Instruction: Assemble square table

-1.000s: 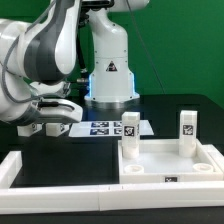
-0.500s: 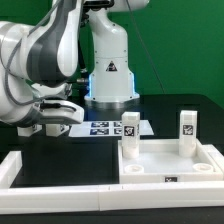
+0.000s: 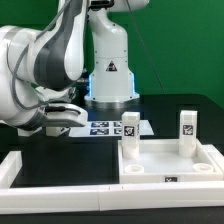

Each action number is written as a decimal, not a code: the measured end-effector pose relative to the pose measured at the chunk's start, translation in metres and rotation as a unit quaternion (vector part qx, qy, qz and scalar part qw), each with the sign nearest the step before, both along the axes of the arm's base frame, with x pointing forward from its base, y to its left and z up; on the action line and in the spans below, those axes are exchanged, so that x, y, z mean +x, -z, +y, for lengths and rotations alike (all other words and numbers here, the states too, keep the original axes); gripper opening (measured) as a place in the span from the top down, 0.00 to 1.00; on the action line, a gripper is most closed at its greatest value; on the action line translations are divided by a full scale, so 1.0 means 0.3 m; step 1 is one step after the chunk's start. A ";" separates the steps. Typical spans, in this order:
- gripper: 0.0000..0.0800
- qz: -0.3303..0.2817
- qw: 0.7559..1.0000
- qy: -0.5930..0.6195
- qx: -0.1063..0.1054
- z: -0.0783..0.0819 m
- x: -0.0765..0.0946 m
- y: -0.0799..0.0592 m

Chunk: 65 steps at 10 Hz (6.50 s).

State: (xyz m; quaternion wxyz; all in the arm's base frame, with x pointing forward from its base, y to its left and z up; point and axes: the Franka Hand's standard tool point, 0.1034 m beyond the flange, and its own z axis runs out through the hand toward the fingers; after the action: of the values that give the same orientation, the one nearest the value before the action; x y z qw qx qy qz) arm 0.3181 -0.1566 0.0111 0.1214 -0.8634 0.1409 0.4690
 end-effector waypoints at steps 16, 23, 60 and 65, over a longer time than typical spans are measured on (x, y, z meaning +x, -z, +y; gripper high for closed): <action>0.64 -0.037 0.999 0.019 0.014 0.040 0.102 -0.219; 0.64 -0.279 0.958 -0.048 -0.049 0.144 0.551 -0.518; 0.64 -0.651 0.733 -0.069 -0.184 0.945 0.928 -0.284; 0.64 -0.653 0.730 -0.073 -0.187 0.936 0.927 -0.257</action>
Offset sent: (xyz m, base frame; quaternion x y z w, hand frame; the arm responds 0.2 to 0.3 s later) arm 0.0000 0.0000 0.0000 0.0000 0.0000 0.0000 1.0000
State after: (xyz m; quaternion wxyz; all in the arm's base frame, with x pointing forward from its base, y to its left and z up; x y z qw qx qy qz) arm 0.5961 0.1242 0.0881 -0.0151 -0.9698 0.0477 -0.2388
